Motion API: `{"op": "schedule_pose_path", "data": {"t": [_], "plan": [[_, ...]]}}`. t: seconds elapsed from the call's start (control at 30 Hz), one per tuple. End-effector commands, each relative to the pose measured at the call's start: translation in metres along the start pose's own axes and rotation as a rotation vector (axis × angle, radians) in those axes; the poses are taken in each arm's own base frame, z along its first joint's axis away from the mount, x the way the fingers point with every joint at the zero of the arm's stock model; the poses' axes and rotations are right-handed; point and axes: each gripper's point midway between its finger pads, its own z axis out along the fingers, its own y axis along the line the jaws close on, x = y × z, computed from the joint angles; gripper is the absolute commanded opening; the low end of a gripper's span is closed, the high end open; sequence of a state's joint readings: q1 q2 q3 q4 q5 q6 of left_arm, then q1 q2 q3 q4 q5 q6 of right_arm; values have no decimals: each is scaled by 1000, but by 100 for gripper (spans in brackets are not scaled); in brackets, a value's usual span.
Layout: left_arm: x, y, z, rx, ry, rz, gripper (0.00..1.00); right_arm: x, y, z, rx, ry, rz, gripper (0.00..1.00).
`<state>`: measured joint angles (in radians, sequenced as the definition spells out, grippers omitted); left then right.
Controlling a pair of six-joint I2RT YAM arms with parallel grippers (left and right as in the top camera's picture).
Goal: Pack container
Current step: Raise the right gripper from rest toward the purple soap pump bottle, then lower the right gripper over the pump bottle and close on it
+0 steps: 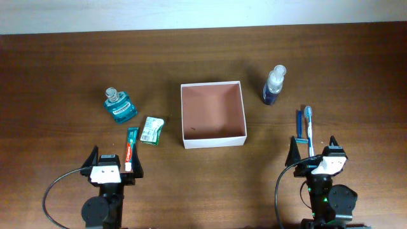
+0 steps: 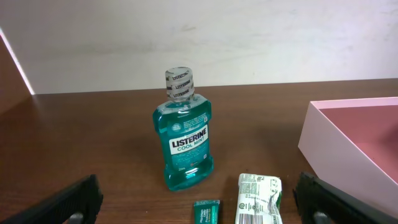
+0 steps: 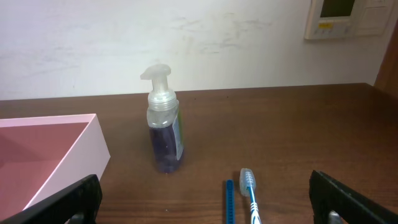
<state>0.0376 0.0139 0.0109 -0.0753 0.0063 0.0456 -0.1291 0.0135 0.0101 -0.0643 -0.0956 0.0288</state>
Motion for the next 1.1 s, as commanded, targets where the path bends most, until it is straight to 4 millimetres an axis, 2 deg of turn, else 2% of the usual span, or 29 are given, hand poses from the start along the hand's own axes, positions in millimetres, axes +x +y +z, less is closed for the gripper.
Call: {"op": "schedule_pose_path", "data": {"t": [0.0,0.17,0.4,0.6,0.77,0.93,1.07], "plan": [[1,0,0,0,2,17,99,2,1,0,-2,2,9,98],[1,0,0,0,2,17,99,-5,3,-1,-17,-12,173,98],[1,0,0,0,2,17,99,-55,6,-11,-29,-91,153,98],[1,0,0,0,2,17,99,-83,7,-11,-21,-21,161,98],[1,0,0,0,2,17,99,-106,10,2,-27,97,173,98],[1,0,0,0,2,17,99,-135,8,28,-8,269,186,98],[1,0,0,0,2,17,99,-152,5,54,0,419,129,98]]}}
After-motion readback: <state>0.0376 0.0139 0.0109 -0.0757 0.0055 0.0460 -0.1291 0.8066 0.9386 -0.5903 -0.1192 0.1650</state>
